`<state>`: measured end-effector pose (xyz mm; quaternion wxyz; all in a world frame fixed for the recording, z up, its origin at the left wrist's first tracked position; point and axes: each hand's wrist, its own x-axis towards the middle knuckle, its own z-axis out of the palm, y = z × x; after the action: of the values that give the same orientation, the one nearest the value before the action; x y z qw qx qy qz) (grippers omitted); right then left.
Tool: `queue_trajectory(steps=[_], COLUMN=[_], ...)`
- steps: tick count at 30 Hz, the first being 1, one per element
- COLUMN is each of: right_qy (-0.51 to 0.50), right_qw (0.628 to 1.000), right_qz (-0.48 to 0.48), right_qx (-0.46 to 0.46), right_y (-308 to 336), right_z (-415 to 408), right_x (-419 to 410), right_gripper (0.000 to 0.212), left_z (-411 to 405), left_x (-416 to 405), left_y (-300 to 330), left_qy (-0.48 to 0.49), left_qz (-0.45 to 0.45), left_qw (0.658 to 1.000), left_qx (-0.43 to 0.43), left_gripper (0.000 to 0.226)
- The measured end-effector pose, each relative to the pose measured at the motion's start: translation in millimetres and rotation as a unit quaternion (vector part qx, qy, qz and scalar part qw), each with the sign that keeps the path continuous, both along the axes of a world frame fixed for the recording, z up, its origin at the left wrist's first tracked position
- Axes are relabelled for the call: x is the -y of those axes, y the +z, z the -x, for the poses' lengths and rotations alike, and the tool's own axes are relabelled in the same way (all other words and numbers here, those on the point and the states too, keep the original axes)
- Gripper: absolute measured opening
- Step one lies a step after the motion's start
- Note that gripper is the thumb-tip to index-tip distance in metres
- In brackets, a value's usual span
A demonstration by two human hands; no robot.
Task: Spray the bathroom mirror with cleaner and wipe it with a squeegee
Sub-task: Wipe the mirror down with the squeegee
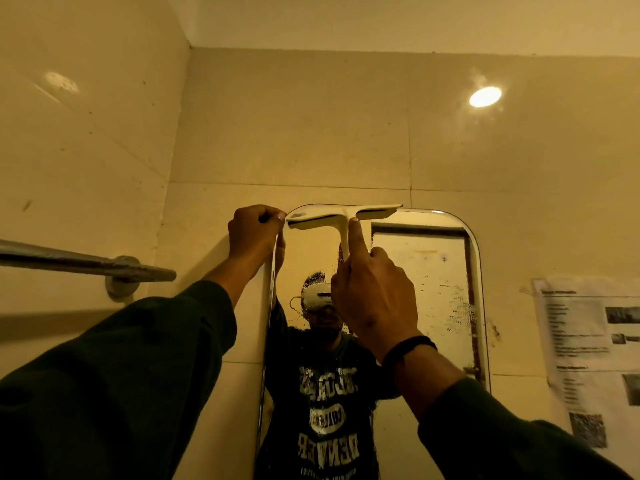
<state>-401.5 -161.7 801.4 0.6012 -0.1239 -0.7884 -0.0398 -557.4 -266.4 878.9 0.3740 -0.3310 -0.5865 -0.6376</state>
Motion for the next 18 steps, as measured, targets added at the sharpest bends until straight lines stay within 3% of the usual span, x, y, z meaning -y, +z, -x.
queue_trajectory(steps=[11,18], right_qy=[-0.027,-0.007], right_qw=[0.998,0.991], right_qz=[-0.054,-0.126], right_qx=[0.032,0.038], right_y=[-64,-17], right_z=[-9,-5], right_x=[-23,-2], right_gripper=[0.079,0.071], left_z=[-3,-4], left_x=[12,14], left_y=[11,17], left_qy=[-0.017,-0.019], left_qz=[0.061,0.073], left_qw=[0.998,0.996], left_qx=[0.022,0.048], left_gripper=[0.014,0.013])
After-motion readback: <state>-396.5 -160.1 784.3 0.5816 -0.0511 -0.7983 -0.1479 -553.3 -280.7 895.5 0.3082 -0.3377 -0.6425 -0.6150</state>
